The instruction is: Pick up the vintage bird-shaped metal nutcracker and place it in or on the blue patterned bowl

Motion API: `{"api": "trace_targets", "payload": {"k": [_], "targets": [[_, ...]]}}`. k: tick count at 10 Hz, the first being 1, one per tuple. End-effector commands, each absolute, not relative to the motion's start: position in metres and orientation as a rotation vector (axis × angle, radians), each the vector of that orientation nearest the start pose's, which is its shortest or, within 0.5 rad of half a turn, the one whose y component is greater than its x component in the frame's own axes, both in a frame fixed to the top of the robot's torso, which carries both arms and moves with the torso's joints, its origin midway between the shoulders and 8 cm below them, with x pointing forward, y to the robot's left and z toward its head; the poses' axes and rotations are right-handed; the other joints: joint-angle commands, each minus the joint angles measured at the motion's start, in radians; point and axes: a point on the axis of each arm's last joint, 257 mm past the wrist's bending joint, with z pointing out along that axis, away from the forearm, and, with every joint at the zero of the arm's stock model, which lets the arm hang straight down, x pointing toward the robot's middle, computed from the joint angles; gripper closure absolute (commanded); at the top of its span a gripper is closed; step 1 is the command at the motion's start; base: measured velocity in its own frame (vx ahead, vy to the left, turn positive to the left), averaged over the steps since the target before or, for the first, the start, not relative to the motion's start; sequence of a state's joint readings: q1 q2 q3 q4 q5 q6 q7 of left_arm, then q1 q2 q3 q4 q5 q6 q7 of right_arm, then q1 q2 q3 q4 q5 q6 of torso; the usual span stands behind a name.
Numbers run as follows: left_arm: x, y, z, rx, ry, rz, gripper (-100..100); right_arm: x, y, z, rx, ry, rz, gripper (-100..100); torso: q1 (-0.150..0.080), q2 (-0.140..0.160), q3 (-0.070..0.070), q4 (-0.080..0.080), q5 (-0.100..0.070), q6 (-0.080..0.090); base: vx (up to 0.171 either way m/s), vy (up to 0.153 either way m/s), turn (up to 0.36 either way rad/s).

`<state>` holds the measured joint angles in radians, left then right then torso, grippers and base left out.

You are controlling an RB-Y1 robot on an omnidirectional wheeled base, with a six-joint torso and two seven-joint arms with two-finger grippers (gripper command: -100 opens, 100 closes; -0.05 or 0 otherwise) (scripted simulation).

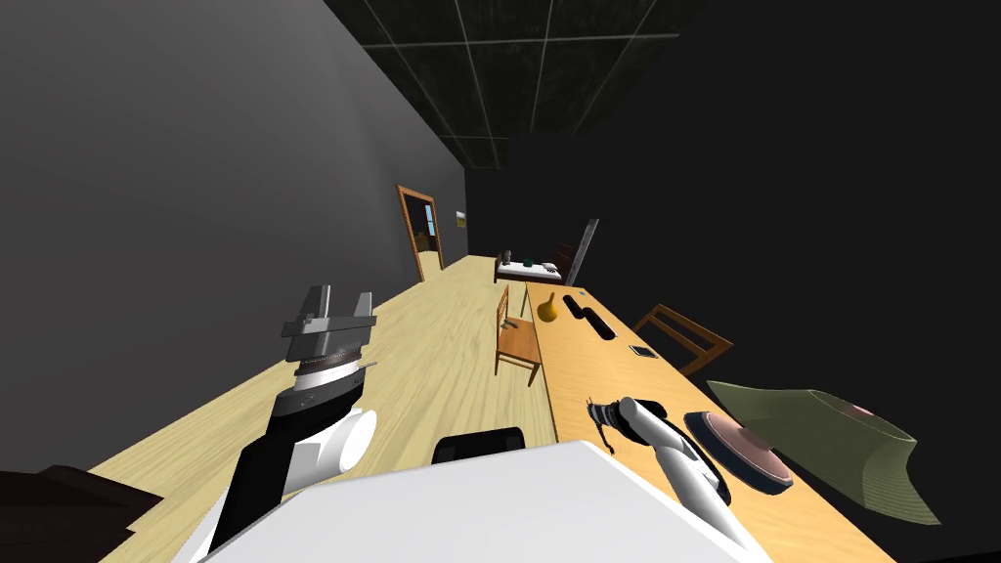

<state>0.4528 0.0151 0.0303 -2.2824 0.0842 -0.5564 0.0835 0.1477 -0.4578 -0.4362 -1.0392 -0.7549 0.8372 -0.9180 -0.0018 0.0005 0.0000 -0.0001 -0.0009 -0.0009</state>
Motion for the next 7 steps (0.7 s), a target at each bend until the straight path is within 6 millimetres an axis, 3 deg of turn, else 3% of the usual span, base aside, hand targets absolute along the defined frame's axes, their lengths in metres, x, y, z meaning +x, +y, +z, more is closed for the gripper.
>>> {"api": "trace_targets", "payload": {"k": [1, 2, 3, 4, 7], "targets": [[0.333, 0.291, 0.052, -0.639, 0.477, -1.442, 0, 0.243, -0.53, -0.528, -3.123, 0.267, -0.595, 100, 0.0, 0.0, 0.0, 0.0, 0.0, 0.0, 0.0, 0.0, 0.0], [0.333, 0.291, 0.052, -0.639, 0.477, -1.442, 0, 0.243, -0.53, -0.528, -3.123, 0.268, -0.595, 100, -0.001, 0.0, 0.0, 0.0, 0.0, 0.0, 0.0, 0.0, 0.0], [0.333, 0.291, 0.052, -0.639, 0.477, -1.442, 0, 0.243, -0.53, -0.528, -3.123, 0.269, -0.595, 0, -0.001, 0.0, 0.0, 0.0, 0.0, 0.0, 0.0, 0.0, 0.0], [0.333, 0.291, 0.052, -0.639, 0.477, -1.442, 0, 0.243, -0.529, -0.529, -3.122, 0.265, -0.595, 100, -0.001, 0.0, 0.0, 0.0, 0.0, -0.001, -0.008, -0.015, -0.064], [0.333, 0.291, 0.052, -0.64, 0.477, -1.442, 0, 0.234, -0.54, -0.523, -3.122, 0.234, -0.588, 100, -0.001, -0.001, -0.001, 0.0, 0.0, 0.0, 0.026, 0.004, -0.086]]}}
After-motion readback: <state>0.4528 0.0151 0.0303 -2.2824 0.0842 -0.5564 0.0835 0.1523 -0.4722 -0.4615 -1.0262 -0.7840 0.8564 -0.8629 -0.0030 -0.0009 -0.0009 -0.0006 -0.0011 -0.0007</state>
